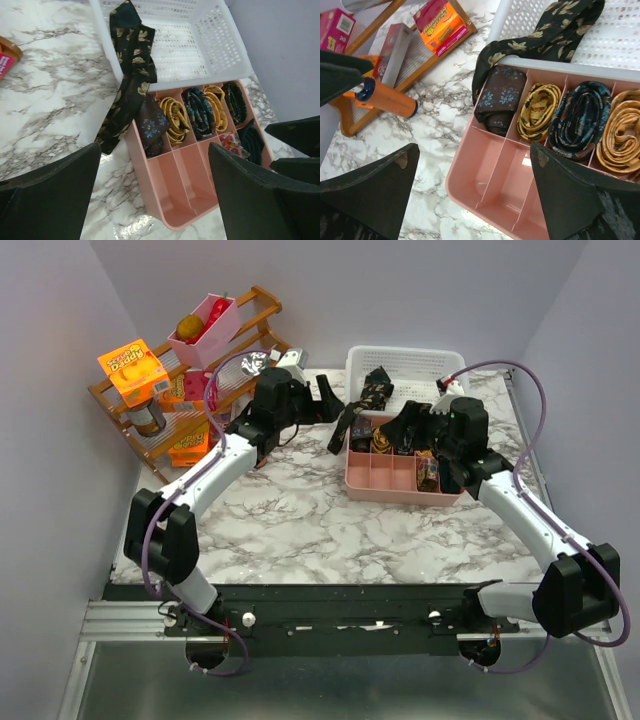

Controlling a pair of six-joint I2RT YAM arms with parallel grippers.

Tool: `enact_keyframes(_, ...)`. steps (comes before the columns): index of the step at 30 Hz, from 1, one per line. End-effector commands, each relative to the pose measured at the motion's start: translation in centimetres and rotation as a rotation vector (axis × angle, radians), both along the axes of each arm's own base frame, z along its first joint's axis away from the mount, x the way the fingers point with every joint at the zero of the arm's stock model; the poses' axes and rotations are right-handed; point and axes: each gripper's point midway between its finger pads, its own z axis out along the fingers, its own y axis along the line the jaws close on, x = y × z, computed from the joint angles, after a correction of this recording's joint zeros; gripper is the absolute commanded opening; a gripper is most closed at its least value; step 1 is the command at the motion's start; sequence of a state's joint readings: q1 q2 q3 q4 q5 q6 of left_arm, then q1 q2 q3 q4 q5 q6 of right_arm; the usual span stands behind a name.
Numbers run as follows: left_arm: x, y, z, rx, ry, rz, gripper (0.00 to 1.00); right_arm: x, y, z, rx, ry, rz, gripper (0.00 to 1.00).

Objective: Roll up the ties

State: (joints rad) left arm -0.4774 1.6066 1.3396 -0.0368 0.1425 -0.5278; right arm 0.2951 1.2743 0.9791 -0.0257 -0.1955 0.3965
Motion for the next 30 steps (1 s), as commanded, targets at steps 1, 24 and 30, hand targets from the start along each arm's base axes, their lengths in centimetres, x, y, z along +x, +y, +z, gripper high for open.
enact_keyframes(1, 0.4, -2.4, -2.2, -0.101, 0.092, -0.092, 0.99, 0.5, 0.0, -1.1, -0.044, 0.032, -0.017, 1.00)
enact_keyframes(24, 5.6, 0.1, -18.2, -0.040, 0.343, 0.070, 0.89, -0.5, 0.8, -4.5, -0.039, 0.109, 0.037, 1.00)
enact_keyframes(30, 5.1, -0.5, -20.6, 0.026, 0.345, 0.054, 0.89, -0.5, 1.0, -4.6, -0.034, 0.116, 0.042, 1.00)
